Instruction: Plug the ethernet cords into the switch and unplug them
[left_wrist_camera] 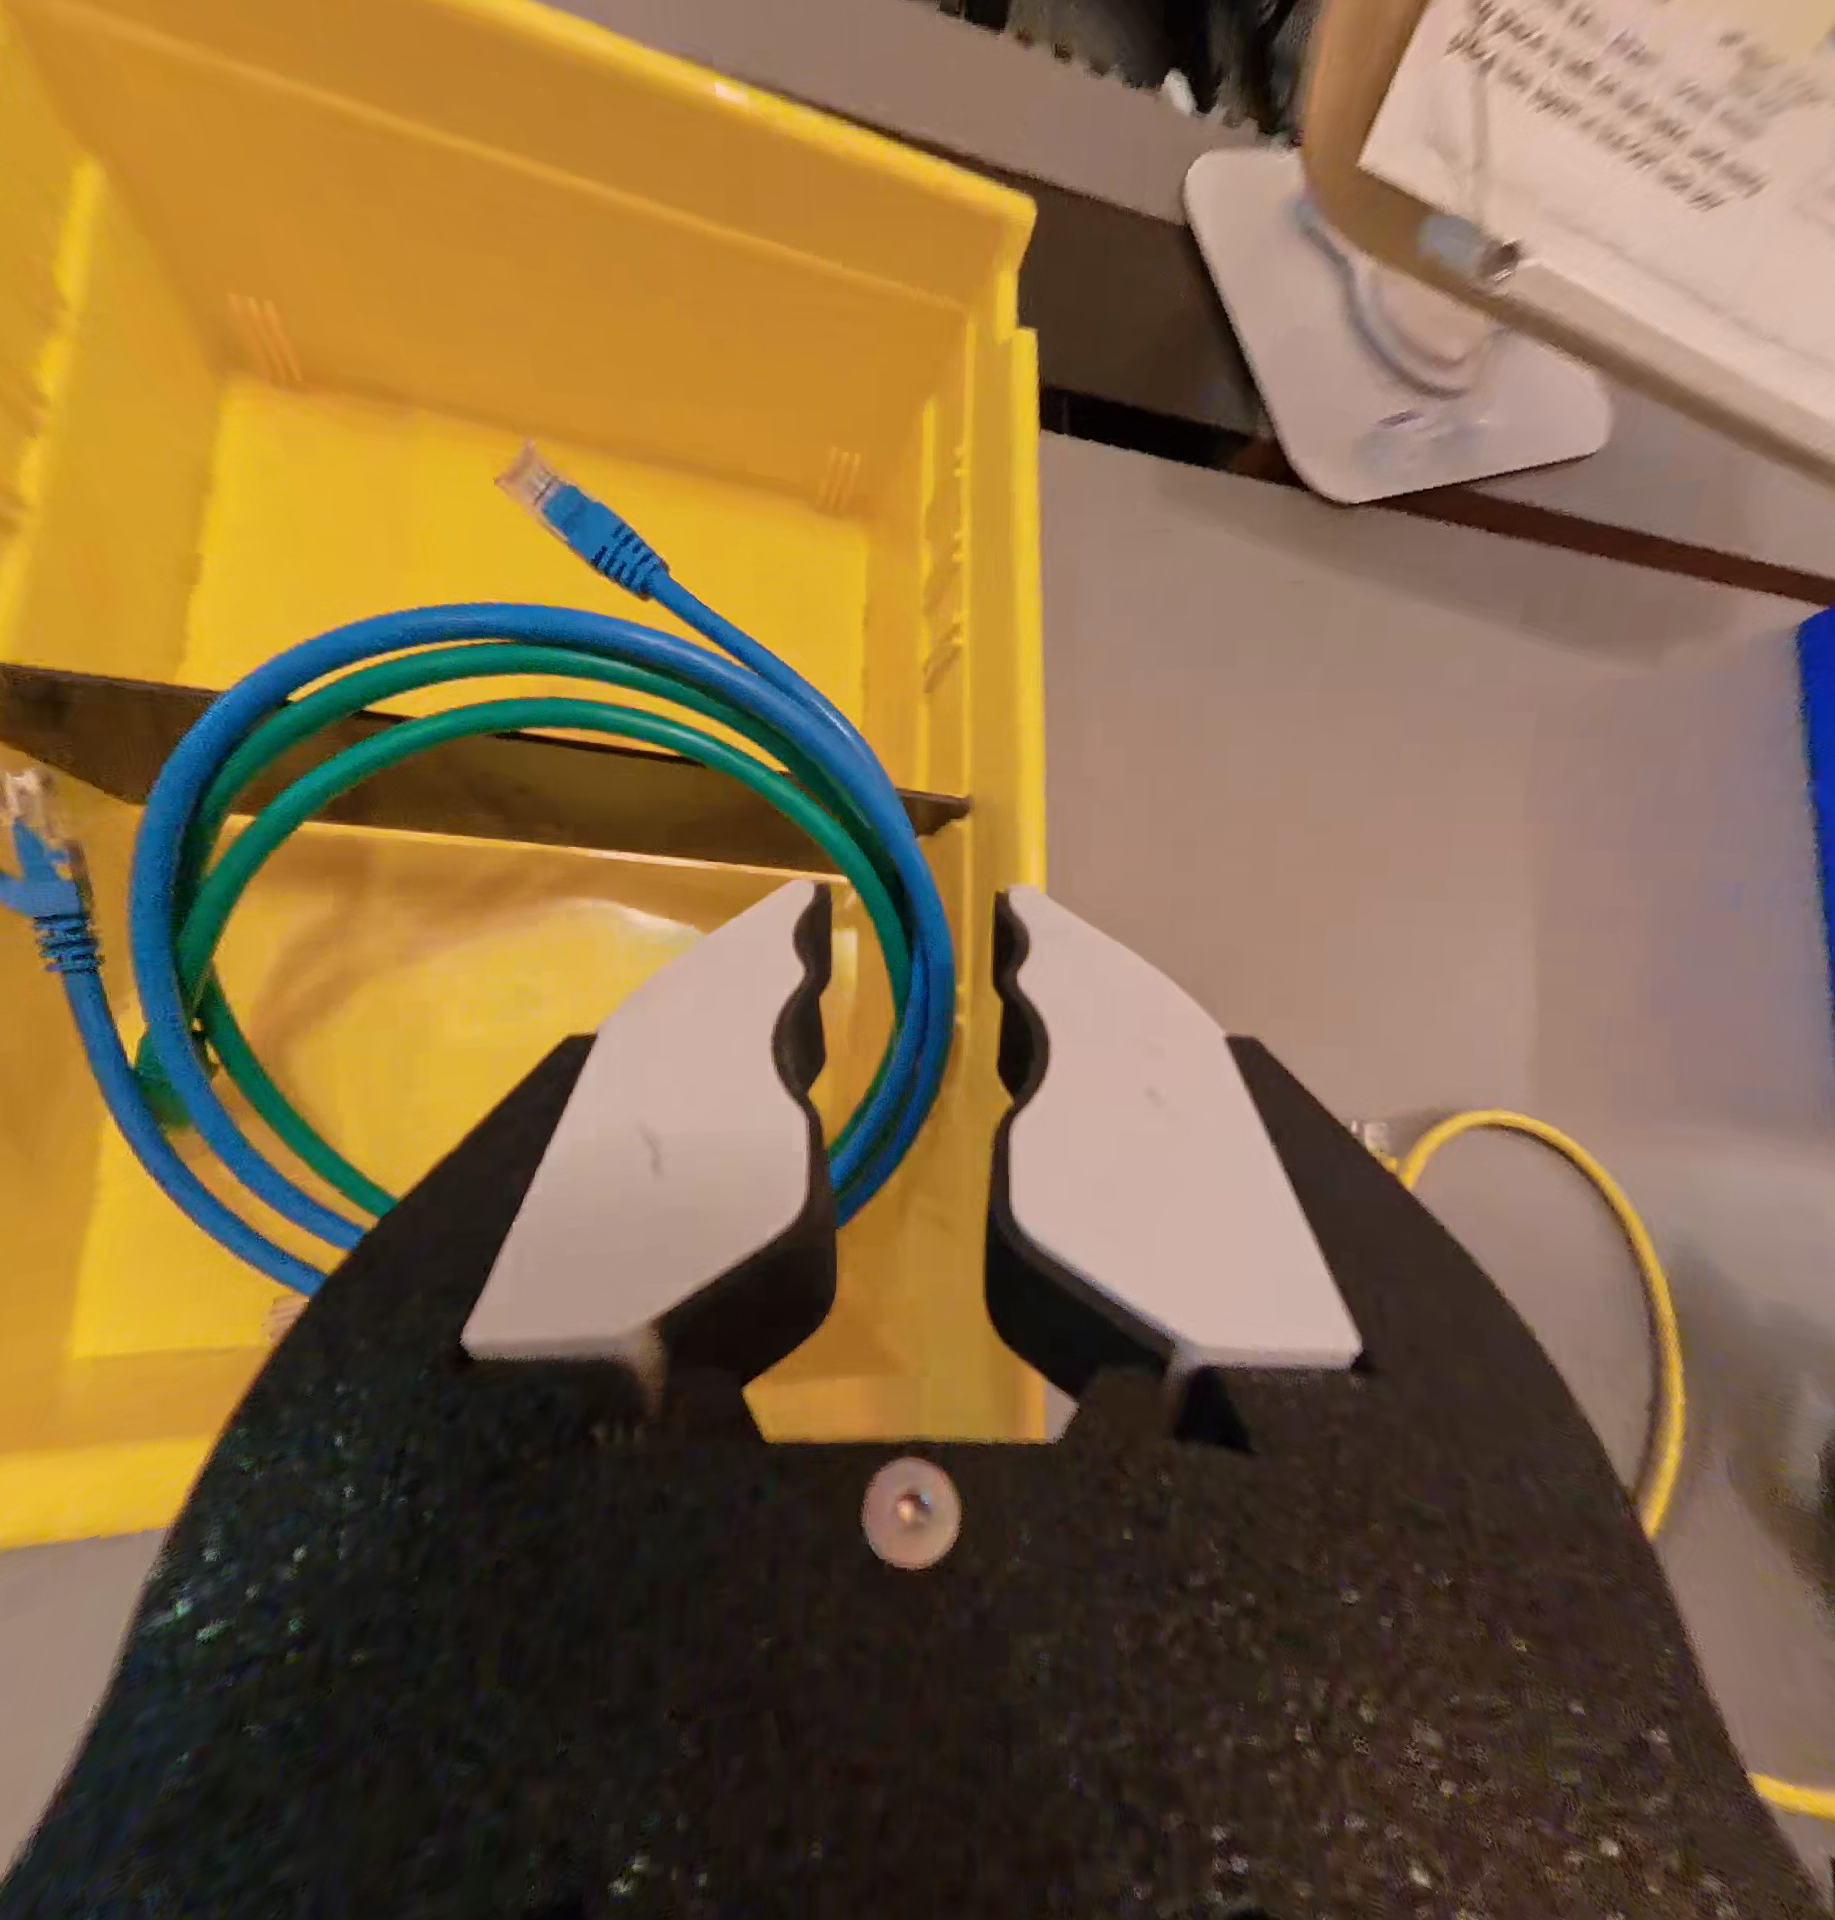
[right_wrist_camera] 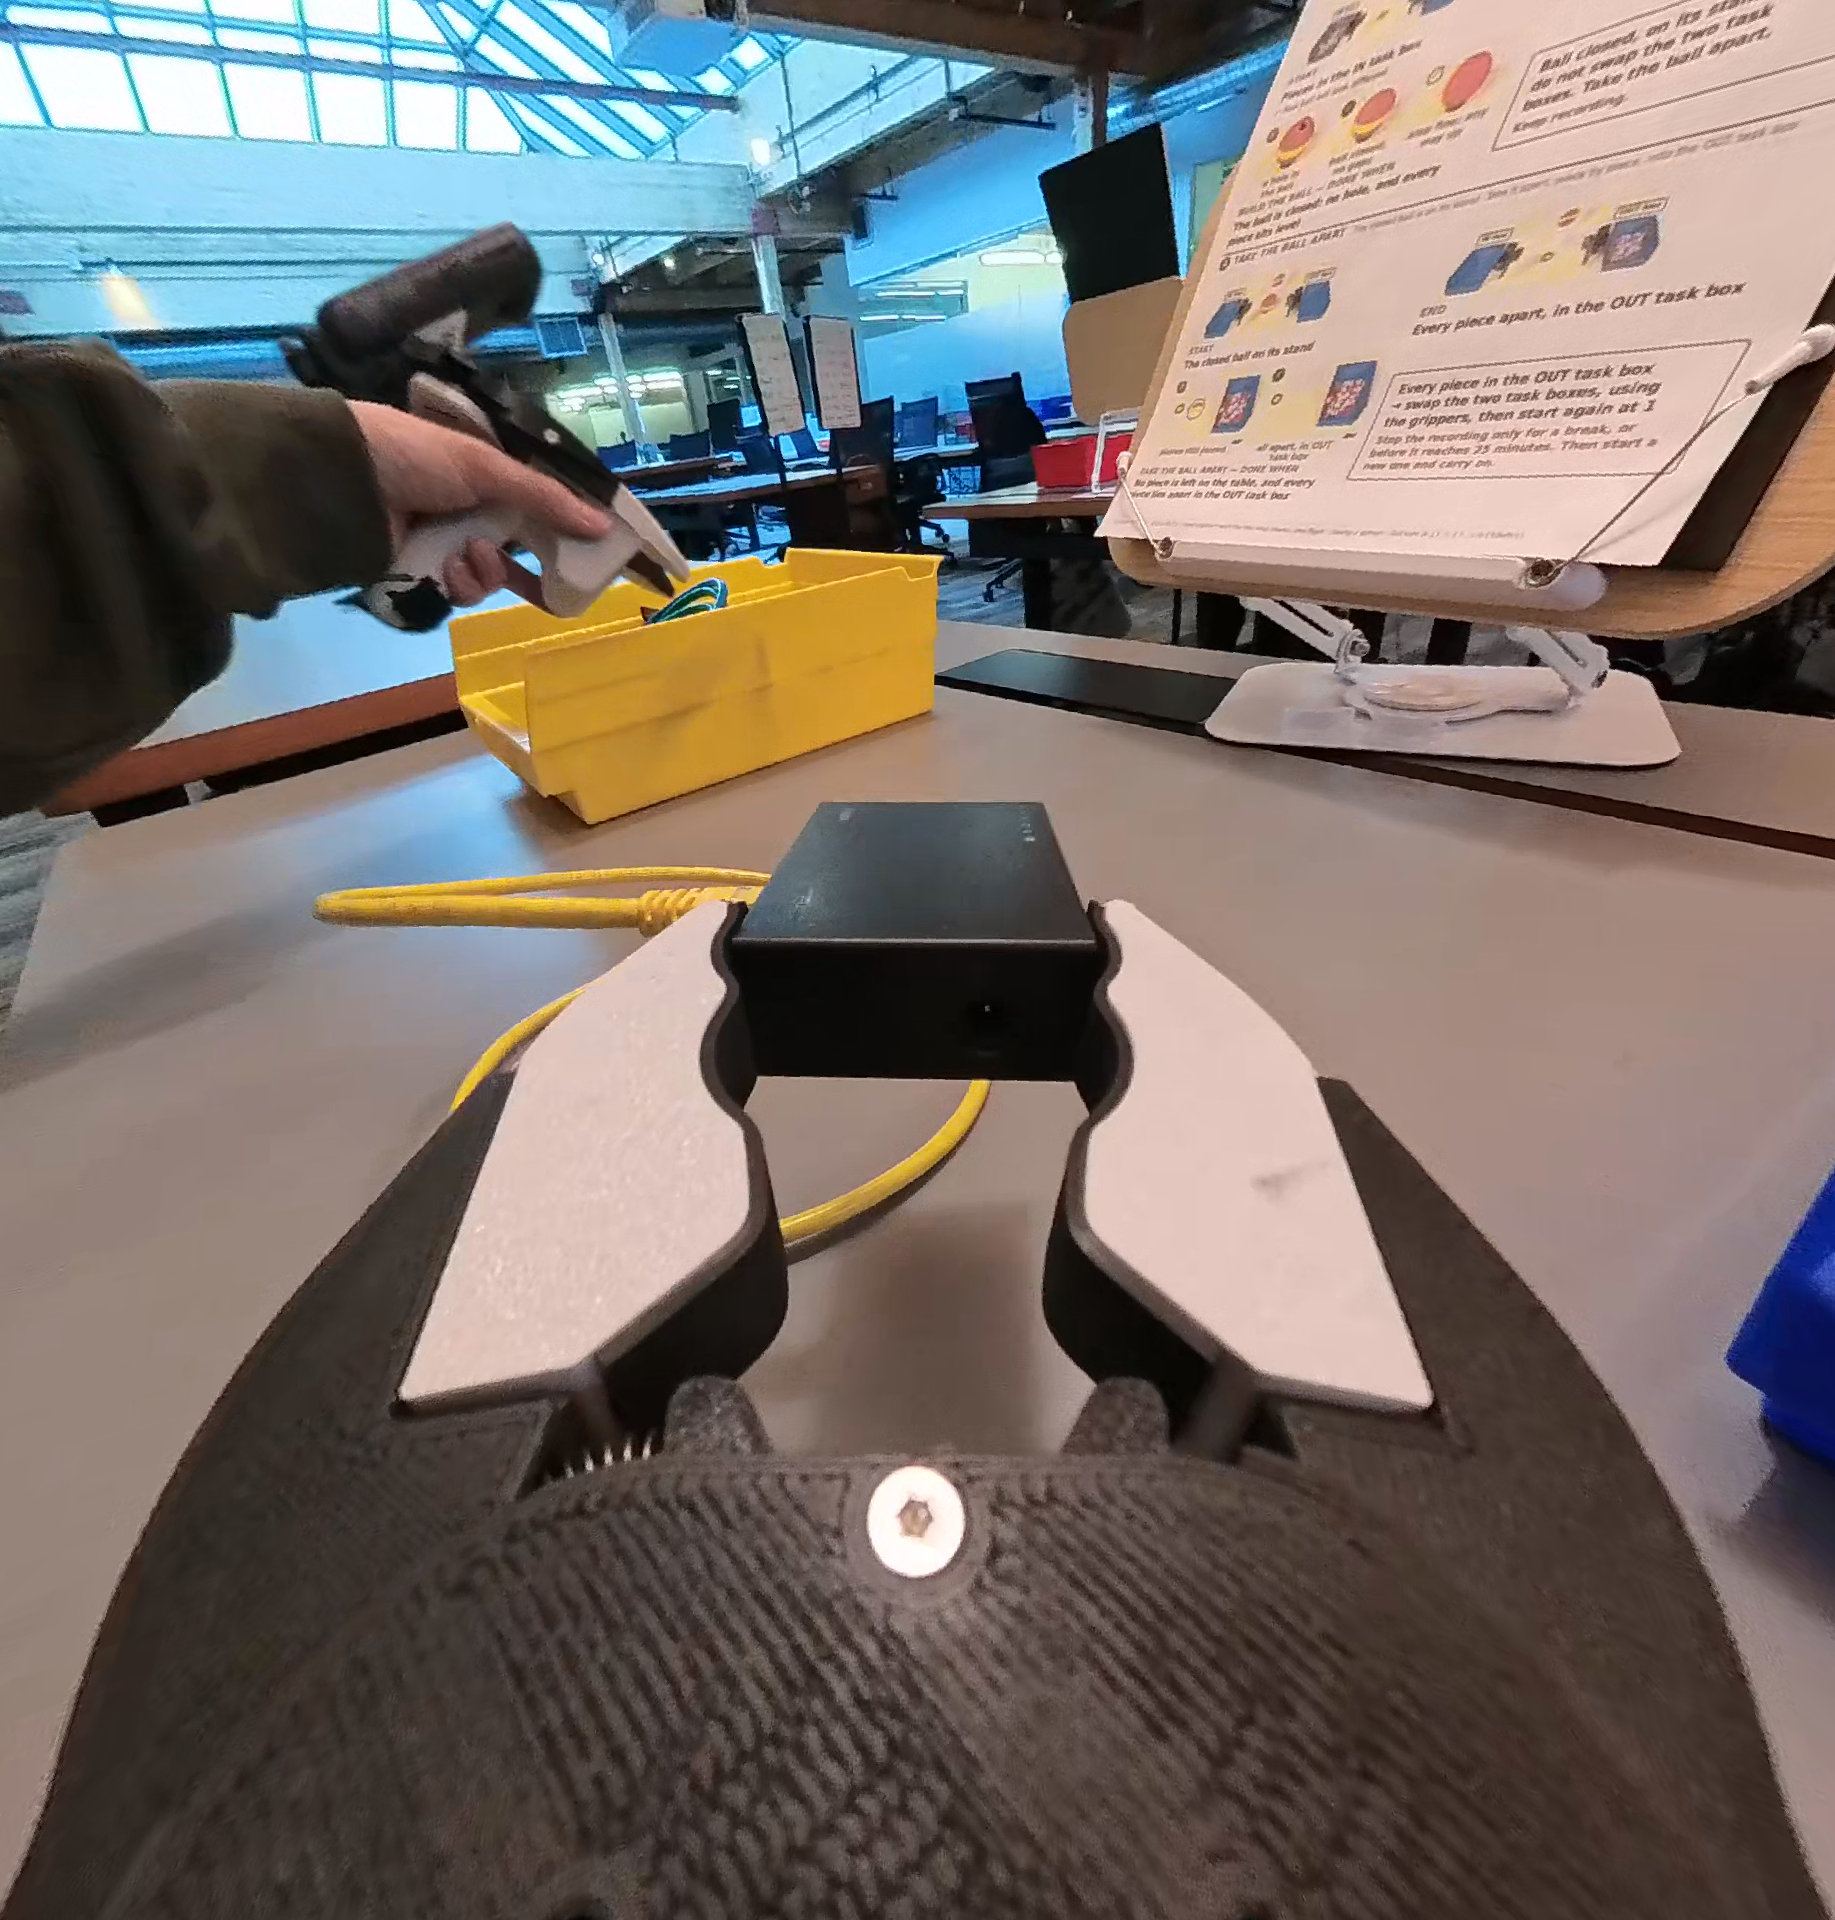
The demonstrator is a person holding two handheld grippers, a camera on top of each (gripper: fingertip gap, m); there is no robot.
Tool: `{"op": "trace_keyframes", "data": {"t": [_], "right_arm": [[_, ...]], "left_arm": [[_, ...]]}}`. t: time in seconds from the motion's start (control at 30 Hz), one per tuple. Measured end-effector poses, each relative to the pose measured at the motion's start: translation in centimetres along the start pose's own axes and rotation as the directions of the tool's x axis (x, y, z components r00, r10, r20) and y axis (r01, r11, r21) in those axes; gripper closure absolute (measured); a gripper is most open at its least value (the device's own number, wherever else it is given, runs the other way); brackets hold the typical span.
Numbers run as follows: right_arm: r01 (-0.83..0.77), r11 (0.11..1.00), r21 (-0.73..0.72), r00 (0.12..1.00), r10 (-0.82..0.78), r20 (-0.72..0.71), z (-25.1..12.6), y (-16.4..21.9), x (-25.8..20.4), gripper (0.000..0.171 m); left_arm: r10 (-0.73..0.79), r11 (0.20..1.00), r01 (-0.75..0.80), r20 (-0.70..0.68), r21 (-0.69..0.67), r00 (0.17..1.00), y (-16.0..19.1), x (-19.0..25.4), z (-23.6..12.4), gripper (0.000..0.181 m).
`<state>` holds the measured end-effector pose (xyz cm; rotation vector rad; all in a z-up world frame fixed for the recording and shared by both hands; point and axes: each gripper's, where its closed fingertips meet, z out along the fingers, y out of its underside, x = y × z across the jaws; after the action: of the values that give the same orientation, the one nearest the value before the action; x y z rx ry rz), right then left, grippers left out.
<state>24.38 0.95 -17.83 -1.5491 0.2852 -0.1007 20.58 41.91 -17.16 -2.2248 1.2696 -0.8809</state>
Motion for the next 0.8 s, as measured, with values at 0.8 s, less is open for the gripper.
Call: {"op": "trace_keyframes", "data": {"t": [0.8], "right_arm": [[-0.073, 0.997, 0.037, 0.996, 0.071, 0.051, -0.2, -0.5, 0.3, 0.110]], "left_arm": [[0.058, 0.974, 0.012, 0.299, -0.226, 0.952, -0.8, -3.0, 1.7, 0.156]]}}
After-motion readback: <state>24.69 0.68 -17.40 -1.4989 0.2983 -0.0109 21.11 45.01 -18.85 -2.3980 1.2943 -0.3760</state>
